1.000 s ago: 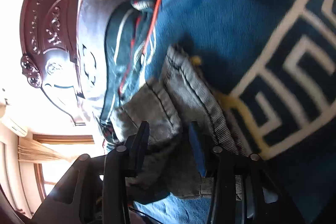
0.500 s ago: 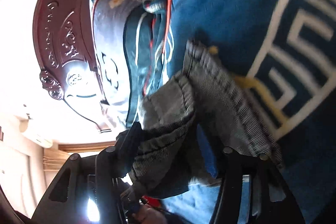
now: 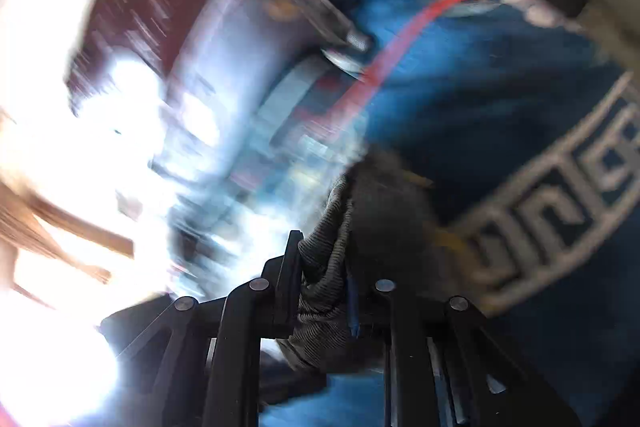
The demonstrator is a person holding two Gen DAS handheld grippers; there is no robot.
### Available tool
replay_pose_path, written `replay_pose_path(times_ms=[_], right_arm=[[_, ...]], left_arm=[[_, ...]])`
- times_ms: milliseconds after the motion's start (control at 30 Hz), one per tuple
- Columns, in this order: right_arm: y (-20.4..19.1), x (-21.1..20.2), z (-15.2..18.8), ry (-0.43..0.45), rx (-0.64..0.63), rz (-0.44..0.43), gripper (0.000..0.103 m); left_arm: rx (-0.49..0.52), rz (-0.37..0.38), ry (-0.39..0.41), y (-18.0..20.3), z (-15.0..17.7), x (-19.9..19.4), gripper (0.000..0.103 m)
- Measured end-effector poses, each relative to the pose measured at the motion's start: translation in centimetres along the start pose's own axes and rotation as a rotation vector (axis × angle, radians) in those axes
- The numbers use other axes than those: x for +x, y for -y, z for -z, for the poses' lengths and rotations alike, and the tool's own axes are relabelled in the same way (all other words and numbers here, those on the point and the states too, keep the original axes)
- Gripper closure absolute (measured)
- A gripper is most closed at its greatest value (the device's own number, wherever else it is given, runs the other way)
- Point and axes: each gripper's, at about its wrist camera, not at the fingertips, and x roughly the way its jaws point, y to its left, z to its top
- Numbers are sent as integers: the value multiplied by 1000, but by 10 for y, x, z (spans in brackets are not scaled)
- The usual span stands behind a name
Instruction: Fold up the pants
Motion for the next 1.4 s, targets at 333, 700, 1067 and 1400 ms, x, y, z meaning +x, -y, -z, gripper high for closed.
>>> replay_pose_path(times_ms=[333,700,1067,1400], right_arm=[[29,-25,15,-76,-24,202,46],[29,16,35,-152,-31,152,86],[13,-25,23,-11,-122,297,57],[-12,60,-43,-66,-300,264,67]], left_arm=[[55,-53,111,-7,12,-61,48],[-162,-271,118,-95,43,-75,48],[-20,-302,150,-75,3,-97,47],[134,-616,102,-98,-55,-73,47]])
